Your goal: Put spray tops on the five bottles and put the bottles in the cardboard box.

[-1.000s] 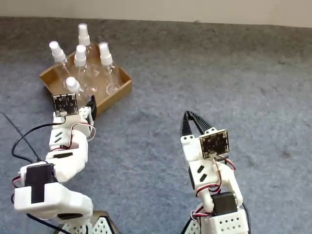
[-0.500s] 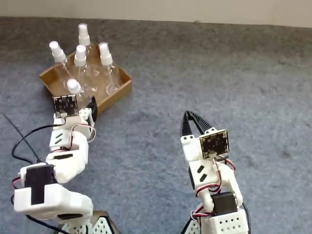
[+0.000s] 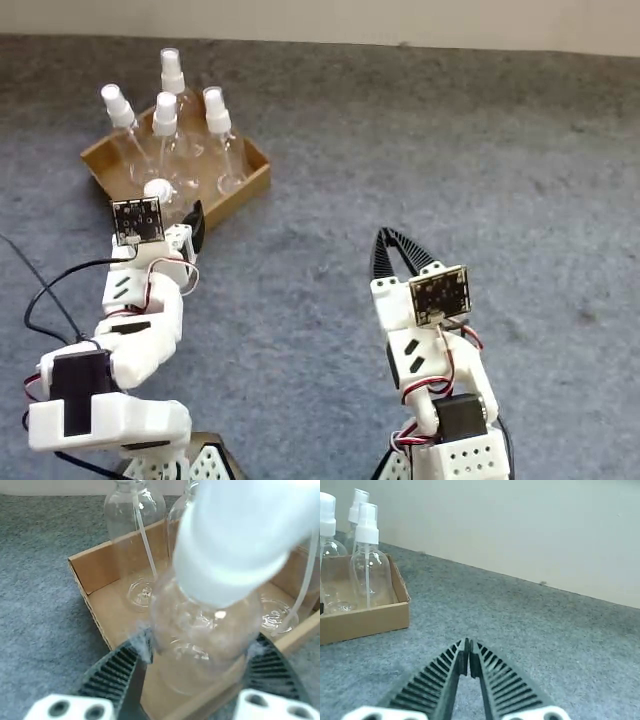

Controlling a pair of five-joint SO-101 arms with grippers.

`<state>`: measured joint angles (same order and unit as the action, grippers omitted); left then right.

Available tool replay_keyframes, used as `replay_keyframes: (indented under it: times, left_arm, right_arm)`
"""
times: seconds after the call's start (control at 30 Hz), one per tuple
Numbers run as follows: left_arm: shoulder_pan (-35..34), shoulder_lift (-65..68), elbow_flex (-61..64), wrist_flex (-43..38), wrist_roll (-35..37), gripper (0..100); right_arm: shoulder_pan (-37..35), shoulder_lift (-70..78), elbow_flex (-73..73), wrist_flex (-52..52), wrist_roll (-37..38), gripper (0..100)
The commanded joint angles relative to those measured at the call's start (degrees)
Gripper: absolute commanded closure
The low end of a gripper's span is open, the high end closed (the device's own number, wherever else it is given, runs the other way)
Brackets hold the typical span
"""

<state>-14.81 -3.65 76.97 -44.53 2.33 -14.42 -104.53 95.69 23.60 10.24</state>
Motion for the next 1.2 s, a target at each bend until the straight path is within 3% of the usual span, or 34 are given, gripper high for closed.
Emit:
replay_keyframes:
  times: [0.0,1.17]
  left_arm:
    - [0.7,-3.1,-0.7,2.6,-0.2,73]
    - [-0.4,-3.3,0.7,2.5,-0.1,73]
  right_arm:
    - [-0.5,-0.4,9.3,0.3,0.3,99.3]
    - [-0.5,-0.4,9.3,0.4,0.3,99.3]
